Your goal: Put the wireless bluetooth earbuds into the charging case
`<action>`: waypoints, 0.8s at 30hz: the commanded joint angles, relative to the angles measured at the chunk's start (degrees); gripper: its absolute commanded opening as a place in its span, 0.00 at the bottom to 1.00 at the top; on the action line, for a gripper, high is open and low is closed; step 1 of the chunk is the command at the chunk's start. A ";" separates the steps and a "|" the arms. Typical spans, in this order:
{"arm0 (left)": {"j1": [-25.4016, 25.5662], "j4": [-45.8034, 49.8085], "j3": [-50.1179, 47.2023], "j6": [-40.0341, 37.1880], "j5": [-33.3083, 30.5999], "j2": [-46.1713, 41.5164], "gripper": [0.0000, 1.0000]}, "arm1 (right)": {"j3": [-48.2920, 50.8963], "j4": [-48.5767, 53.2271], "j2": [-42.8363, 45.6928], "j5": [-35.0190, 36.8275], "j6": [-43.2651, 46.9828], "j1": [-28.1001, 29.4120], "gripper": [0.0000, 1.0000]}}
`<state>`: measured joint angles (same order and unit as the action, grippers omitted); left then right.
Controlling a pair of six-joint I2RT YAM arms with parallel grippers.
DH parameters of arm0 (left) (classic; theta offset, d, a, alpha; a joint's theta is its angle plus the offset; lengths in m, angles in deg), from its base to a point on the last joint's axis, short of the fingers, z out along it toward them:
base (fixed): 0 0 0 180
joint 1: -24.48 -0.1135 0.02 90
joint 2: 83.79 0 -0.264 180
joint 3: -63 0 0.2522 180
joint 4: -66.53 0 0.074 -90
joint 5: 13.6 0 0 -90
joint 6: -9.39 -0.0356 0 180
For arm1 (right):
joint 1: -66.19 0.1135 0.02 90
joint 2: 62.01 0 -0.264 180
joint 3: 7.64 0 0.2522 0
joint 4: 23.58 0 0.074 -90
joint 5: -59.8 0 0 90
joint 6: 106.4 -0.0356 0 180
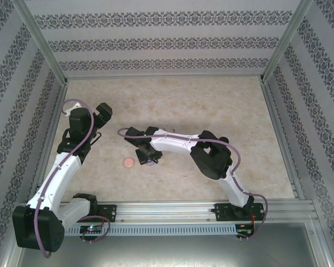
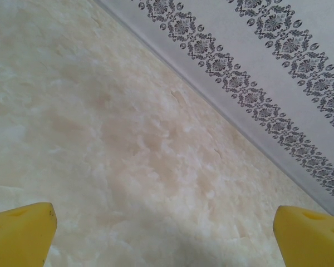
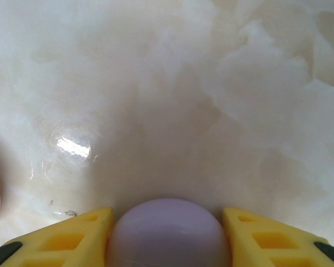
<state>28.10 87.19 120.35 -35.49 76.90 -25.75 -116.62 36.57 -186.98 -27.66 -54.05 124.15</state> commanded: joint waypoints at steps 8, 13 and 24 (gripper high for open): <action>0.35 -5.89 -1.23 -1.68 15.47 4.88 0.99 | 11.30 -4.55 17.62 1.20 -3.66 -6.46 0.35; 3.19 -20.82 -5.02 -2.49 27.53 9.61 0.98 | 17.08 -9.01 24.62 -0.08 -6.83 -13.88 0.34; 18.08 -39.64 -6.74 -8.89 36.27 22.91 0.94 | 25.95 -22.04 30.75 -5.55 -21.69 -26.21 0.34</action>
<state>43.09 56.72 114.10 -40.89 109.51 -5.49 -91.31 19.15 -158.15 -31.29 -69.83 98.42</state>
